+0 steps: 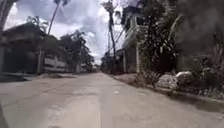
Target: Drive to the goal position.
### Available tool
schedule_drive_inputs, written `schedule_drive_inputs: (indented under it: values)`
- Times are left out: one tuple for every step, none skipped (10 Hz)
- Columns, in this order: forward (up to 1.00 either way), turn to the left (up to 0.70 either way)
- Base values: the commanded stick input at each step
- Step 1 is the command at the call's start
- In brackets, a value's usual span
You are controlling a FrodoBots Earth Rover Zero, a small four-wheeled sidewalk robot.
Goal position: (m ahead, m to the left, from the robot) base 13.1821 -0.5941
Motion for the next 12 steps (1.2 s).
schedule_drive_inputs:
  values:
    - [0.5,0.0]
    - [0.5,0.0]
    - [0.5,0.0]
    - [0.5,0.0]
    - [0.5,0.0]
    - [0.5,0.0]
    - [0.5,0.0]
    - [0.5,0.0]
    - [0.5,0.0]
    - [0.5,0.0]
    - [0.5,0.0]
    - [0.5,0.0]
